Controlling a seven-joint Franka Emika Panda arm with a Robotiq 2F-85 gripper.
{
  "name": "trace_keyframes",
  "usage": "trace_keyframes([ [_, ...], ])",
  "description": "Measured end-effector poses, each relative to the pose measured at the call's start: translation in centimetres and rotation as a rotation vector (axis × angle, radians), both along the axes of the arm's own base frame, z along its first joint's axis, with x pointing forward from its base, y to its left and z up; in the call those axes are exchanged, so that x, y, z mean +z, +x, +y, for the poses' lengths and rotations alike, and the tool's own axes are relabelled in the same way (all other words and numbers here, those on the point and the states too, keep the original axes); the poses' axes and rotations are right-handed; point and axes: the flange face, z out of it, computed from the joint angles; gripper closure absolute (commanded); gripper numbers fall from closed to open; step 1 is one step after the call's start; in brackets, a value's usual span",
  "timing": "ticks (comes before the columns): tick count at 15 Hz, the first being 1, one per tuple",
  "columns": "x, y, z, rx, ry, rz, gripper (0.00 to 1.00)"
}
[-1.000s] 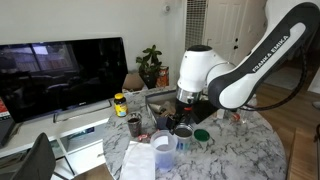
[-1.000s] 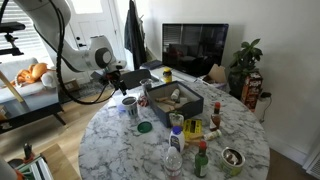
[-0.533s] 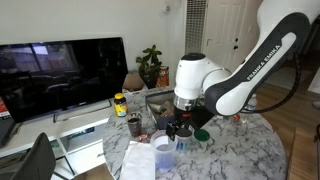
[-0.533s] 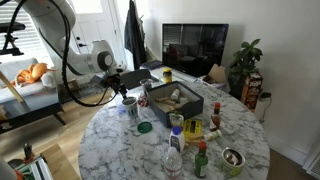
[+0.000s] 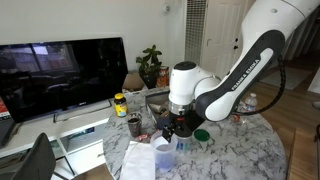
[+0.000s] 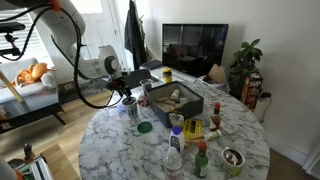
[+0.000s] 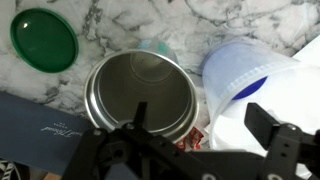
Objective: Remove the silver cup from the plastic cup, pick up both the plastic cup and silver cup and put the in the box
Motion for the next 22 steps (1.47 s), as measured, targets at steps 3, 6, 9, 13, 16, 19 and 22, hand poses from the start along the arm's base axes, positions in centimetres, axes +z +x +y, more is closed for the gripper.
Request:
trace_keyframes([
  [3, -1.2, 0.6, 0.3, -0.006, 0.000, 0.009, 0.48],
  [6, -2.1, 1.1, 0.2, -0.013, -0.002, 0.015, 0.71],
  [9, -2.3, 1.7, 0.2, -0.026, 0.004, 0.015, 0.93],
  [13, -1.5, 2.4, 0.1, -0.062, 0.029, 0.010, 0.98],
  [16, -0.6, 2.6, -0.1, -0.089, 0.040, 0.016, 0.99],
  [19, 1.5, 2.2, -0.5, -0.110, 0.041, 0.027, 0.98],
  [22, 6.0, 1.6, -1.7, -0.128, 0.036, 0.013, 0.98],
])
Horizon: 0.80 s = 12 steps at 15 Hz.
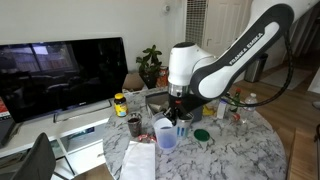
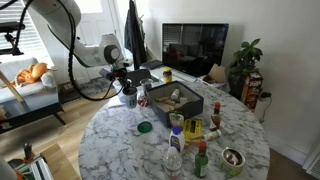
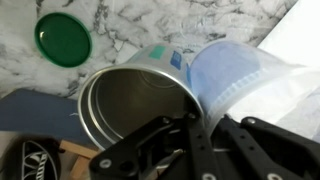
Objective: Remove the silver cup from the plastic cup, pick up both the plastic cup and silver cup and put the in the box
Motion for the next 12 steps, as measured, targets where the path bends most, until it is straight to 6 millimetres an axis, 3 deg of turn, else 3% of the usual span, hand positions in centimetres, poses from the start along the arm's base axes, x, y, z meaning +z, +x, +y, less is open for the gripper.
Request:
trace_keyframes([
  [4, 7.8, -0.6, -2.8, -0.050, 0.009, -0.055, 0.93],
  [5, 8.8, -0.8, -3.2, -0.057, 0.011, -0.064, 0.93],
  [6, 9.2, -1.1, -3.5, -0.059, 0.012, -0.067, 0.98],
  [9, 9.2, -1.2, -3.5, -0.054, 0.007, -0.067, 0.98],
  [12, 10.6, 0.3, -5.3, -0.070, -0.015, -0.112, 0.98],
])
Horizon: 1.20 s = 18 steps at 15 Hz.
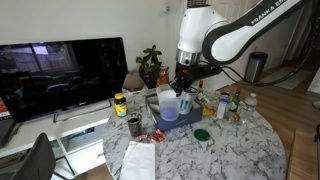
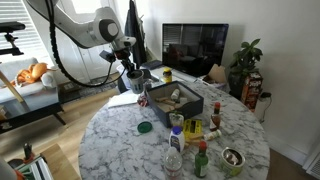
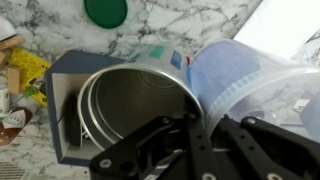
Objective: Remove the silver cup from the plastic cup, pick up both the plastic cup and silver cup and put the in the box
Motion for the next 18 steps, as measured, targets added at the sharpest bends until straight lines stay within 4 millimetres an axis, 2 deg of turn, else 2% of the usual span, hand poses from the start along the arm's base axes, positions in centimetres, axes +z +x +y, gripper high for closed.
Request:
trace_keyframes([
  [4, 2.9, 3.6, -4.4, -0.050, -0.036, -0.082, 0.98],
  [6, 2.8, 5.3, -5.8, -0.069, -0.049, -0.092, 0.98],
  [8, 1.3, 6.7, -6.2, -0.075, -0.058, -0.079, 0.98],
  [13, -4.5, 8.9, -6.5, -0.075, -0.083, -0.014, 0.98],
  [18, -8.0, 10.1, -8.2, -0.082, -0.094, 0.002, 0.98],
])
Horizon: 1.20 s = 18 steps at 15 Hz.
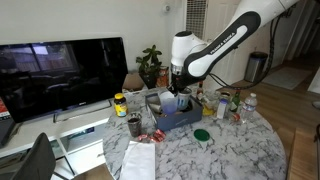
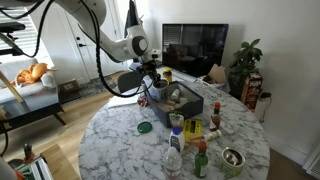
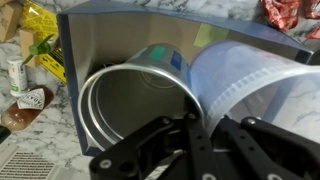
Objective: Remove the silver cup from the plastic cup, pick up both the plastic cup and silver cup and put the in the box
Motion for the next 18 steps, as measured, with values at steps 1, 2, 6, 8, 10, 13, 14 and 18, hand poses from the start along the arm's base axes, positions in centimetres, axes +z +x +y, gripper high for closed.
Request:
trace_keyframes([
  [1, -0.5, 0.2, -0.3, -0.001, 0.002, -0.004, 0.98],
  [2, -1.1, 0.3, -0.5, -0.004, 0.004, -0.006, 0.98],
  [6, -3.3, 0.8, -0.8, -0.010, 0.019, -0.008, 0.98],
  [8, -4.4, 0.9, -1.0, -0.017, 0.030, -0.008, 0.98],
  [10, -5.5, 0.9, -1.2, -0.031, 0.041, -0.005, 0.98],
  [13, -7.0, 0.9, -1.6, -0.048, 0.053, 0.005, 0.67],
  [14, -7.5, 0.8, -1.7, -0.054, 0.054, 0.011, 0.60],
  [18, -8.9, 0.8, -1.8, -0.075, 0.064, 0.031, 0.32],
])
